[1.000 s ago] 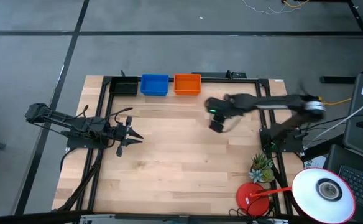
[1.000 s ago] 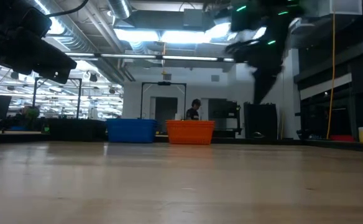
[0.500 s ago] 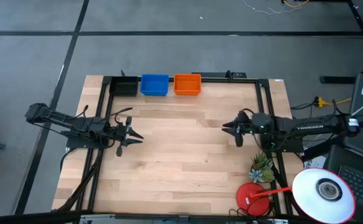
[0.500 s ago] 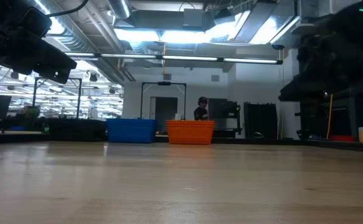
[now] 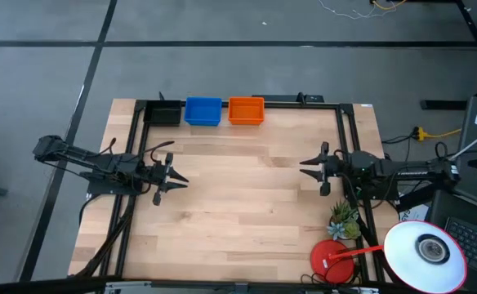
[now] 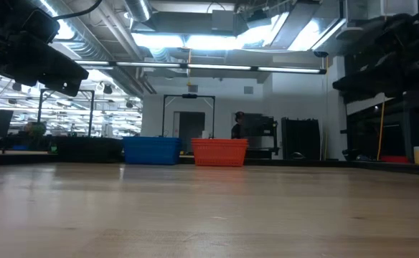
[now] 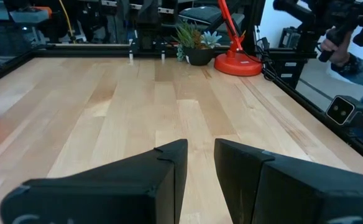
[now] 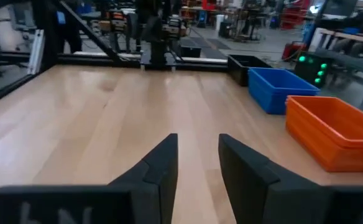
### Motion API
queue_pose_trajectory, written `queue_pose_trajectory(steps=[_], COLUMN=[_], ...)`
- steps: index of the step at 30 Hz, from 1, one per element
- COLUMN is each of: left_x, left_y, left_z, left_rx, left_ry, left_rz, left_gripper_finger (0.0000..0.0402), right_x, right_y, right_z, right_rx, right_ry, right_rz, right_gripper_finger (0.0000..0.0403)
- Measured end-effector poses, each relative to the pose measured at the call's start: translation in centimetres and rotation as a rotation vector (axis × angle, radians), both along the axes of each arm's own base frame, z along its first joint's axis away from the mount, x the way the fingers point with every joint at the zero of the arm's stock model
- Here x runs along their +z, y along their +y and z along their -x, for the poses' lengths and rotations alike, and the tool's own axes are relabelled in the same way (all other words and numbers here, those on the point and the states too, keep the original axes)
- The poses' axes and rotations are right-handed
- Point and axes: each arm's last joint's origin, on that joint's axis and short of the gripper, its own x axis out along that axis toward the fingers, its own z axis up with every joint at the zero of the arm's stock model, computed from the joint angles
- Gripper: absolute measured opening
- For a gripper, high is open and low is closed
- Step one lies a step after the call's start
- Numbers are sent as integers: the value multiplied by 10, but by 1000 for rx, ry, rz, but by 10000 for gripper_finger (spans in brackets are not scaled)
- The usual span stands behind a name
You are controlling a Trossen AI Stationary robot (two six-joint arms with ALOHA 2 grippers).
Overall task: Stack baskets by color
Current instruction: Return to Home Position
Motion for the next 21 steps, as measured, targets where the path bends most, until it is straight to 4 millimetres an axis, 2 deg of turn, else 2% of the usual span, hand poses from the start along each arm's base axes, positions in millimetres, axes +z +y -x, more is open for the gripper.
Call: queue_pose_trajectory(steps=[3,16,21], left_x=[0,0,0], left_y=[0,0,0], left_z=[0,0,0], left_rx=[0,0,0], left_ry=[0,0,0], left_rz=[0,0,0], left_gripper_finger=[73,73,73], right_x=[3,11,14], right_y=[0,8,8], right_z=[4,12,12], right_rx=[-16,159,170], right_ry=[-35,-140,-172], right_rz=[7,16,18], right_gripper_finger=[117,117,117])
